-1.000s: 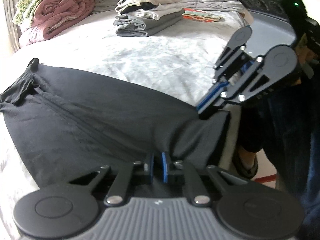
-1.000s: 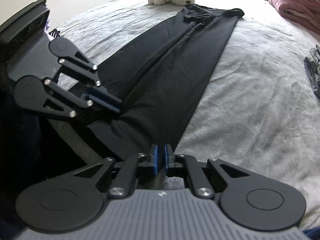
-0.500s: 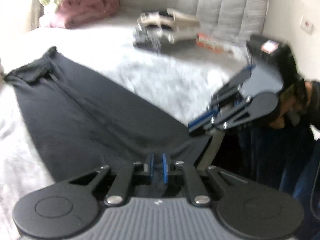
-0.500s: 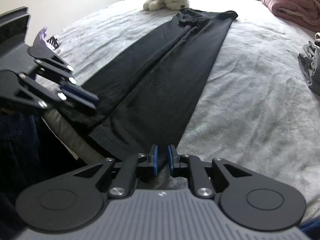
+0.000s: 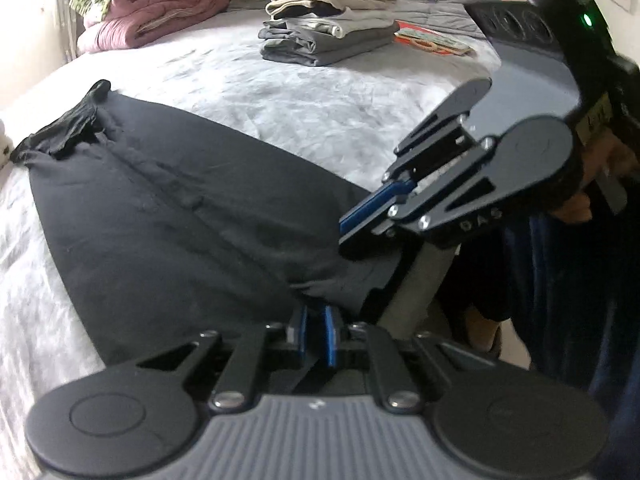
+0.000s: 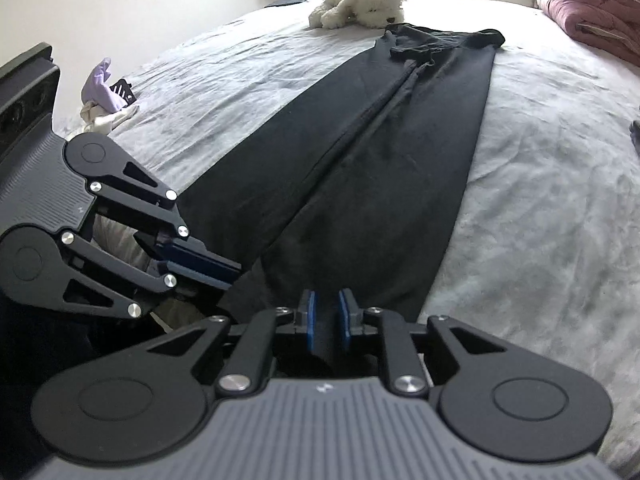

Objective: Fold clothes

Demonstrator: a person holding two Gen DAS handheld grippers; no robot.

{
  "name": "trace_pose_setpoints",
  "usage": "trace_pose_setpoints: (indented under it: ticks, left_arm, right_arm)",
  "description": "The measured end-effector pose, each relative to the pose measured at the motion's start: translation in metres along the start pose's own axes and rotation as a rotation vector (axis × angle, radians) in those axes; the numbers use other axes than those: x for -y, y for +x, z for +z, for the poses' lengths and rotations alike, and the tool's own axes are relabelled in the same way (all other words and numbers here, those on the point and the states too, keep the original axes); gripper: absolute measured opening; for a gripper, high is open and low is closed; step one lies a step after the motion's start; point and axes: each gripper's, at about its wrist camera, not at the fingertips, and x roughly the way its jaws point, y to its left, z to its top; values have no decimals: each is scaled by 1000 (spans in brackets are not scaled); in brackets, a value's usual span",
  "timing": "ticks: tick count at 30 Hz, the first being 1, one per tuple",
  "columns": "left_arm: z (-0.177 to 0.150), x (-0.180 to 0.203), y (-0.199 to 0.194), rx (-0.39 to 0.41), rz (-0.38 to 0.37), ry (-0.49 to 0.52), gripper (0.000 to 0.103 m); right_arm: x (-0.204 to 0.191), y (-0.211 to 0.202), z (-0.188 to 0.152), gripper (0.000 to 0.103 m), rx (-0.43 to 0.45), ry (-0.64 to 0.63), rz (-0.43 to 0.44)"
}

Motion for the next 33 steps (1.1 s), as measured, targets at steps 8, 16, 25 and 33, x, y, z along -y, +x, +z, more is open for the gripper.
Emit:
trace_pose_setpoints:
  ticks: [8, 16, 25, 33]
  left_arm:
    - [-3, -8, -37, 86, 9, -32, 15]
    - [-23, -27, -54, 38, 95, -56, 17]
    - [-38, -17, -51, 6, 102, 23, 25]
    - [-41, -12, -47, -7, 144, 80, 40]
  right_arm:
    - [-11, -13, 3, 19, 41, -28, 4]
    - [-40, 5, 12, 31, 3, -10, 94]
    - [-46, 25, 19, 8, -69, 59, 56]
    - [-16, 19, 11, 4, -37, 285, 149]
